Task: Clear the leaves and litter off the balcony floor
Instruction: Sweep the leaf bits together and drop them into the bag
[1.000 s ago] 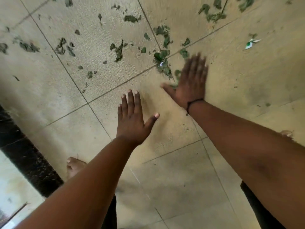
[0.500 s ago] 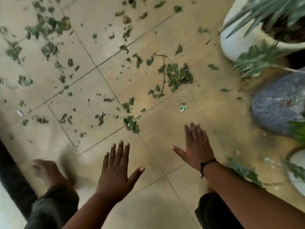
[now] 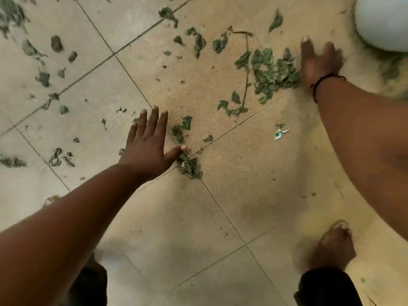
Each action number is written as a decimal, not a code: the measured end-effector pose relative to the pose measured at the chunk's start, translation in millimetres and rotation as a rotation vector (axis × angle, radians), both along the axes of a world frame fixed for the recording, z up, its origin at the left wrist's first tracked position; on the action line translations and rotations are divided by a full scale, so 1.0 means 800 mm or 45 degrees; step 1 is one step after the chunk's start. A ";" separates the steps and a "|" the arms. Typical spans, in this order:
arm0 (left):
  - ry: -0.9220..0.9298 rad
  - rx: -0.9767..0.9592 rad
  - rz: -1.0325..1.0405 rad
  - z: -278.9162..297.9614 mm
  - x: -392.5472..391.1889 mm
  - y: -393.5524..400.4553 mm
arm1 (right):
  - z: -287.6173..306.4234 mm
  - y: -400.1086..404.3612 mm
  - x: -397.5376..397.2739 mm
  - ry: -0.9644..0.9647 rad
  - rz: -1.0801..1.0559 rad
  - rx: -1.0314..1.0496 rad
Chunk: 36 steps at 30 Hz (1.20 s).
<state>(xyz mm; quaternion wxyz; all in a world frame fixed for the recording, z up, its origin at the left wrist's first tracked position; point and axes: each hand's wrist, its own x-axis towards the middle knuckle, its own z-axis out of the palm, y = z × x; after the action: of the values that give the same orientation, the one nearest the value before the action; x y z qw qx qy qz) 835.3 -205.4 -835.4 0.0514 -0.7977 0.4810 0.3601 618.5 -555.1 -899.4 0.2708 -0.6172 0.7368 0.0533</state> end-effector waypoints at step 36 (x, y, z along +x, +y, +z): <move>0.064 -0.127 -0.105 -0.030 -0.048 -0.059 | 0.019 0.168 -0.088 -0.024 0.404 -0.346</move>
<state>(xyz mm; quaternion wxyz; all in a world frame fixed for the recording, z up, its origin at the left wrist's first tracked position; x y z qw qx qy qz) 796.8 -252.7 -859.4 0.0142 -0.7695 0.5320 0.3531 548.5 -420.5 -884.5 0.1802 -0.7568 0.6282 -0.0102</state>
